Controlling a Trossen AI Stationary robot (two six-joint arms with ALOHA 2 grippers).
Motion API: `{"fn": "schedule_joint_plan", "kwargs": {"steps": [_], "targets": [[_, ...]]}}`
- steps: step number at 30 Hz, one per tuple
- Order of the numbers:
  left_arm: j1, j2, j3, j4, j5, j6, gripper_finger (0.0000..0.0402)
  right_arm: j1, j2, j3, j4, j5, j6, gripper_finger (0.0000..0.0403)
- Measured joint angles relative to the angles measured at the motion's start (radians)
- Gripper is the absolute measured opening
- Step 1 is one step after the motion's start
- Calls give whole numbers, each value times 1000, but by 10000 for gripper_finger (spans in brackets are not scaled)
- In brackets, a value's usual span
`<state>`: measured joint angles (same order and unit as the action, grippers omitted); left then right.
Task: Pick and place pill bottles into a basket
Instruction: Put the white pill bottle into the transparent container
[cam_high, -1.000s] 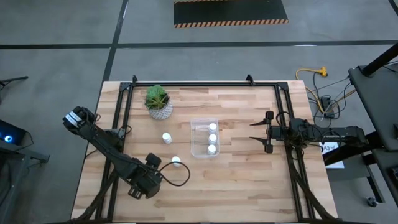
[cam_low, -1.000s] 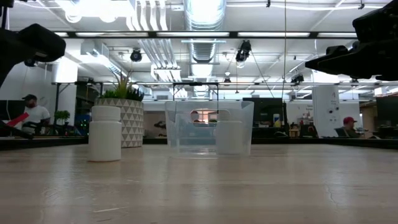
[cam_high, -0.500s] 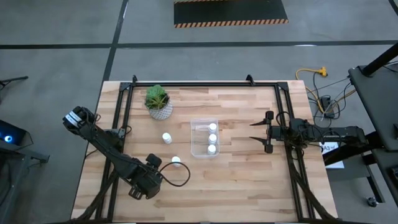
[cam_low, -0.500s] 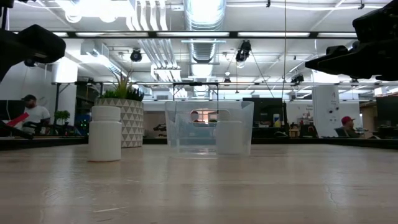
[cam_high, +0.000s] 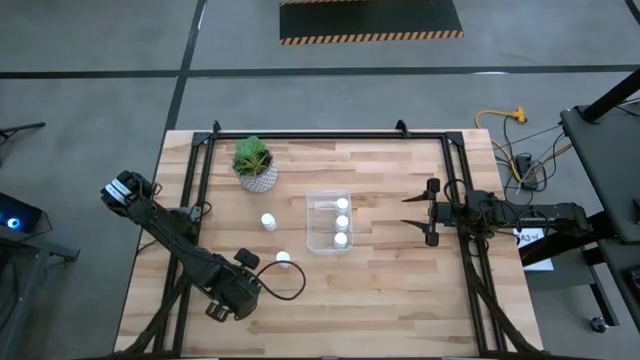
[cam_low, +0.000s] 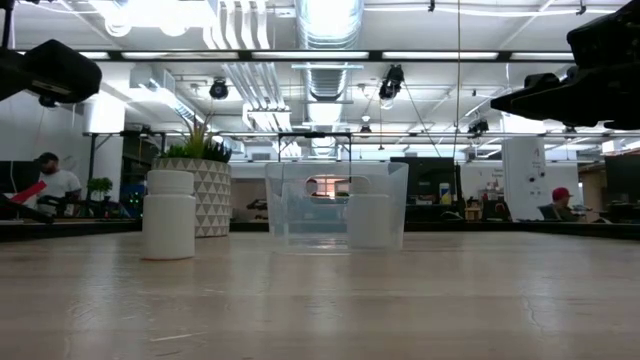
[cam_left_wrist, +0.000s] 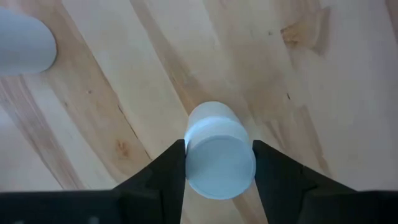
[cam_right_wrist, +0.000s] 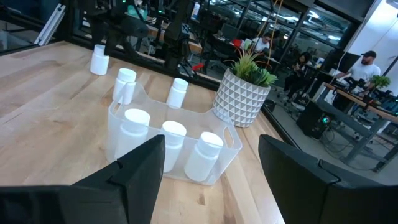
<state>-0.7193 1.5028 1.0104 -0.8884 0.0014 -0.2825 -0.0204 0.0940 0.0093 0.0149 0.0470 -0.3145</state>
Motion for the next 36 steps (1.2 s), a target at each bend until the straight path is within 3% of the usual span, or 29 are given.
{"fn": "schedule_joint_plan", "kwargs": {"steps": [9,36], "targets": [[33,0,67,-41,9,-27,143,0,0,0,0,0,0,249],[379,-1,376,-237,68,-123,143,0,0,0,0,0,0,249]]}}
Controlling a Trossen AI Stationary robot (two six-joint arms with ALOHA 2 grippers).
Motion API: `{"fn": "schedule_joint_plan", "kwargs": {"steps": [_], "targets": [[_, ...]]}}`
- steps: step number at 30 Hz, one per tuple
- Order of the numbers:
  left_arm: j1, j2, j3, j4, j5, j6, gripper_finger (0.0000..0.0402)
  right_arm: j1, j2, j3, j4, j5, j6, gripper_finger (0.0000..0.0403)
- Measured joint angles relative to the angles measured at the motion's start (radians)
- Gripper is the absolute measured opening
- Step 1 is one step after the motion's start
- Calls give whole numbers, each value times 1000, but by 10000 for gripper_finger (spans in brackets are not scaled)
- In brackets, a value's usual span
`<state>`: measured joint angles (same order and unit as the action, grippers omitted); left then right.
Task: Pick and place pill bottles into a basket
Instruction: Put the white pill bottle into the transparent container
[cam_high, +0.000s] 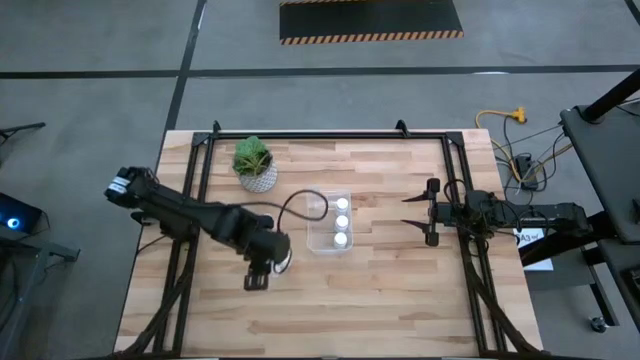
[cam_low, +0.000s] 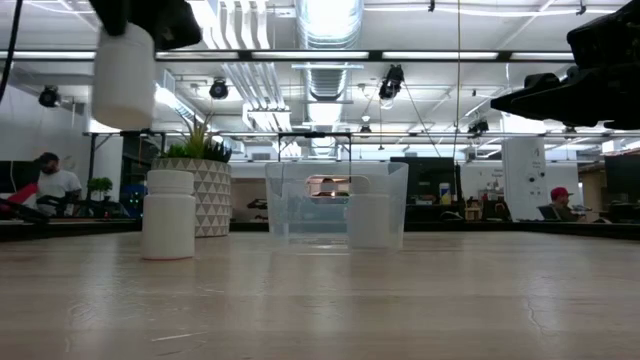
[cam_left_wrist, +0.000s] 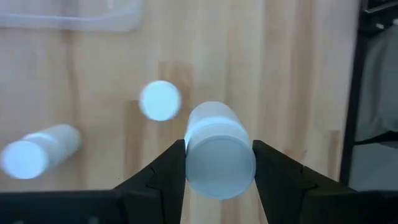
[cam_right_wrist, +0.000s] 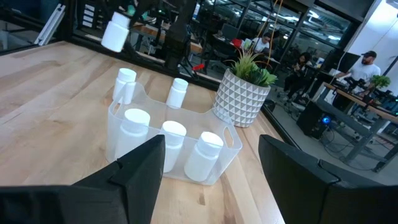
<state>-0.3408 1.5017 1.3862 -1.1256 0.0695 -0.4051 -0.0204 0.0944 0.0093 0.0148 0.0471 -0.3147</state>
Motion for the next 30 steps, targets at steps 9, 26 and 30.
{"fn": "schedule_joint_plan", "kwargs": {"steps": [9,26,30], "targets": [[157,1,29,-37,-1,123,143,0,0,0,0,0,0,249],[229,312,422,-289,-80,312,143,0,0,0,1,0,0,249],[237,384,530,-309,-81,317,143,0,0,0,1,0,0,249]]}}
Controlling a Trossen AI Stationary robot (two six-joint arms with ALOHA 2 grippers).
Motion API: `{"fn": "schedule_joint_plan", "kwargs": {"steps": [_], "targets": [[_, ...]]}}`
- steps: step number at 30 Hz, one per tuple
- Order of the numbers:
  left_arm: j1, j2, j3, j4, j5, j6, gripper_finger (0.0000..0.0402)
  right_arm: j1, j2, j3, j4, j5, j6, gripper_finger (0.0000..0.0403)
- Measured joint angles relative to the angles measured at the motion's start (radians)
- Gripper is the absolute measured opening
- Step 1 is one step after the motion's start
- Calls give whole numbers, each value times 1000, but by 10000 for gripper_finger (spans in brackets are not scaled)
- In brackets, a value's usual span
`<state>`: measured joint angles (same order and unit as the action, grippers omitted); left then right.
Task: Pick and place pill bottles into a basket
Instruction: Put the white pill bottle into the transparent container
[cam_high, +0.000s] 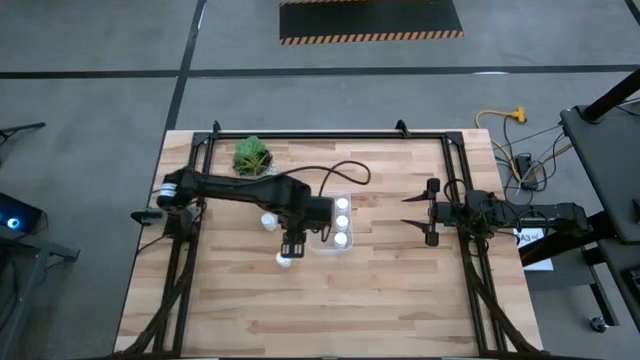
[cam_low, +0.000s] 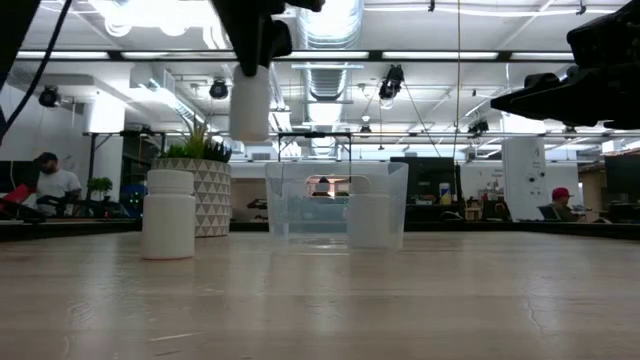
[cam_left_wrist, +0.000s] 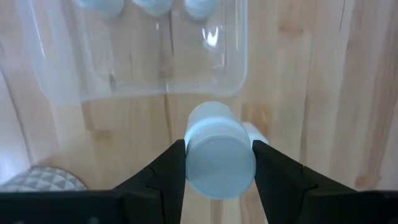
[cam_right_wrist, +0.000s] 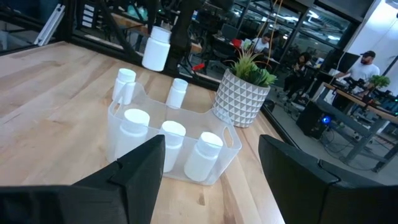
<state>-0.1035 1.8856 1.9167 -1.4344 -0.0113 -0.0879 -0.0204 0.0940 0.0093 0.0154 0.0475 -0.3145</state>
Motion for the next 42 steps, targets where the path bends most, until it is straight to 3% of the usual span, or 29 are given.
{"fn": "schedule_joint_plan", "kwargs": {"steps": [11,21,42], "targets": [[39,109,164,-14,-55,-1,143,0,0,0,0,-2,0,249],[70,153,161,-2,-111,-10,143,0,0,0,0,-1,0,249],[69,225,137,80,-67,-10,143,0,0,0,-1,0,0,249]]}}
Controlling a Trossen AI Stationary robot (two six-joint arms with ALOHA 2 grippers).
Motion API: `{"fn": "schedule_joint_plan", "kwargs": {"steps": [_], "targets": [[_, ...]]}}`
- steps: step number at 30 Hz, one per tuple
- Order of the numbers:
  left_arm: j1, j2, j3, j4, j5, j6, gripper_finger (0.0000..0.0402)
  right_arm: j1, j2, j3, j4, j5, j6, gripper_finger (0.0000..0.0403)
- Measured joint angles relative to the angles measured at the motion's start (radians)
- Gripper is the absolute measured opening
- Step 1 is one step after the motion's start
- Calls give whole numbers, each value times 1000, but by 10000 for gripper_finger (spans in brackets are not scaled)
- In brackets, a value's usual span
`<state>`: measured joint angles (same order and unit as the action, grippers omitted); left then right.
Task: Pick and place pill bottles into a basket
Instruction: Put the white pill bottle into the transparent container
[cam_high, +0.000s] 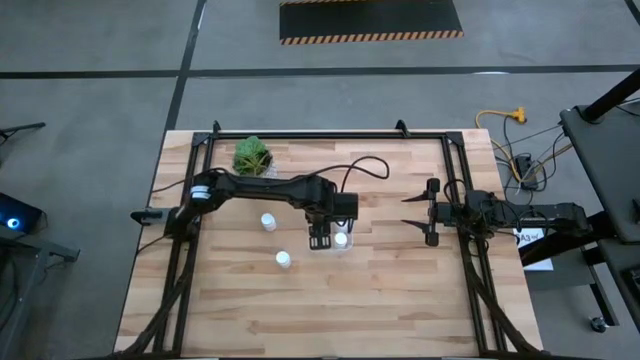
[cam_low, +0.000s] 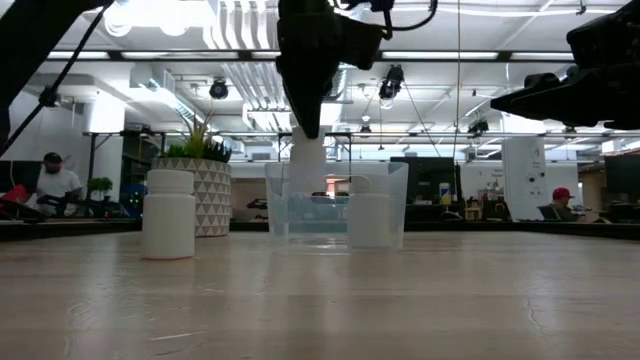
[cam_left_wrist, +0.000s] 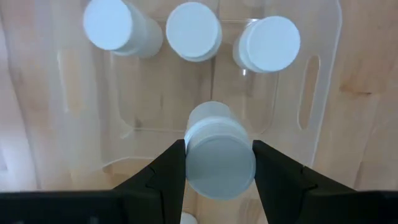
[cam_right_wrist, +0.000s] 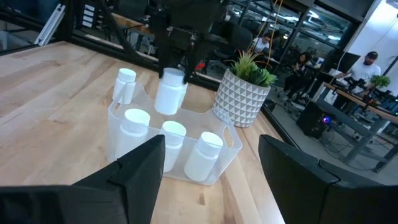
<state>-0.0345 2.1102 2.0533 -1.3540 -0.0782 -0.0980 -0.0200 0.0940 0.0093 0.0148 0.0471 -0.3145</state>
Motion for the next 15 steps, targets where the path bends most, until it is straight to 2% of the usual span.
{"fn": "schedule_joint_plan", "kwargs": {"steps": [9,15], "targets": [[-6,32,-18,31,56,-1,143,0,0,0,0,0,0,249],[-11,30,-63,45,59,-9,143,0,0,0,0,0,0,249]]}}
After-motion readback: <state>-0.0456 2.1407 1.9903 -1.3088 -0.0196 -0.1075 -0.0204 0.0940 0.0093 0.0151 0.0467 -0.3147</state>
